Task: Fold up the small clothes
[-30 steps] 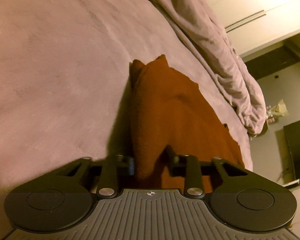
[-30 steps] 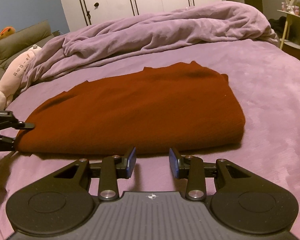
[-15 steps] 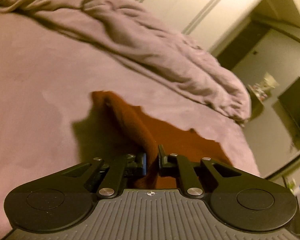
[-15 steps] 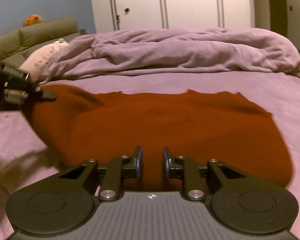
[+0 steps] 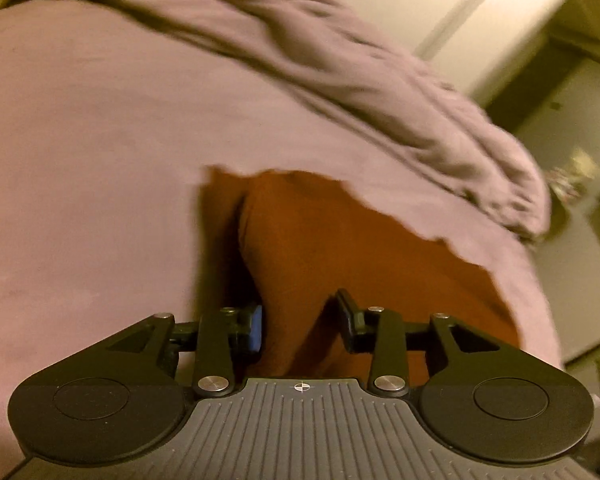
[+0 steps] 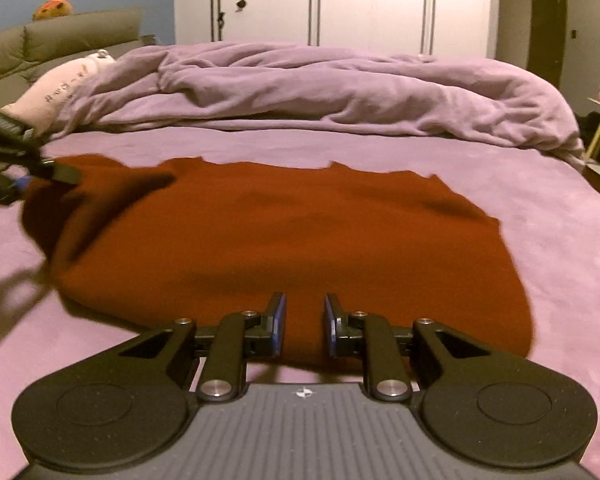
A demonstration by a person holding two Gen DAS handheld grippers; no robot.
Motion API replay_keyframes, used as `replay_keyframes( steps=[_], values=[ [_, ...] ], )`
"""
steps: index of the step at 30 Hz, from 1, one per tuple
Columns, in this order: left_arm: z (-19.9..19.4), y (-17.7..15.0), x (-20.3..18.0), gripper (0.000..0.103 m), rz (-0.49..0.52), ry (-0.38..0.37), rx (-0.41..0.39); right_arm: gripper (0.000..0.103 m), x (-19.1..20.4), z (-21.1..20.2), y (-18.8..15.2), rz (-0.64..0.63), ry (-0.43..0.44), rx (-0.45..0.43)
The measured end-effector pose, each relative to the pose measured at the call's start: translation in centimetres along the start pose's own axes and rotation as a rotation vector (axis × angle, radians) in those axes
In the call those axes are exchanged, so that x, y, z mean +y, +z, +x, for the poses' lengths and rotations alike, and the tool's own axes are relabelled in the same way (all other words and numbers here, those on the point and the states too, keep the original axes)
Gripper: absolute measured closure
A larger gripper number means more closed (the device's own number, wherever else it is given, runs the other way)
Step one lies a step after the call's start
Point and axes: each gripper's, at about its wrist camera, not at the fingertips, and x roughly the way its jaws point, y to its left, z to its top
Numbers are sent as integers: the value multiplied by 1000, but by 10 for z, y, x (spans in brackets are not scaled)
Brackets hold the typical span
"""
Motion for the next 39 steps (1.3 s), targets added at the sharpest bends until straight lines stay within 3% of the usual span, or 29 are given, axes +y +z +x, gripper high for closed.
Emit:
replay_keyframes(
  steps=[2, 5, 7, 9, 11, 14, 16, 17, 19, 27, 30, 35, 39],
  values=[
    [0, -1, 15, 61, -23, 15, 13, 83, -6, 0, -2, 28, 6, 4],
    [1, 0, 34, 43, -86, -69, 41, 82, -5, 0, -4, 40, 5, 3],
    [2, 0, 47, 23, -152, -158, 50, 80, -3, 0, -4, 43, 8, 4],
    [14, -1, 54, 20, -201, -217, 79, 78, -2, 1, -5, 48, 11, 8],
    [27, -3, 58, 21, -228, -209, 103, 77, -1, 3, -4, 46, 9, 11],
    [47, -3, 65, 42, -302, -226, 94, 76, 0, 3, -3, 36, 7, 14],
    [54, 1, 70, 72, -347, -218, 87, 77, 0, 1, -3, 31, 6, 13],
    [58, 1, 74, 81, -375, -224, 92, 76, 0, 1, -3, 31, 7, 11],
    [59, 2, 76, 85, -399, -245, 93, 77, -1, -1, -4, 33, 8, 5],
    [15, 30, 2, 86, -99, -221, 4, 81, 1, 2, 1, 43, -33, -19],
    [5, 32, -35, 86, 19, -218, 3, 81, 10, 18, 1, -12, -74, 51],
    [-1, 15, -96, 86, 211, -218, 16, 81, 12, 18, 4, -22, -87, 61],
    [21, -13, -148, 85, 334, -219, 42, 81, 0, 8, 2, 5, -123, 50]
  ],
)
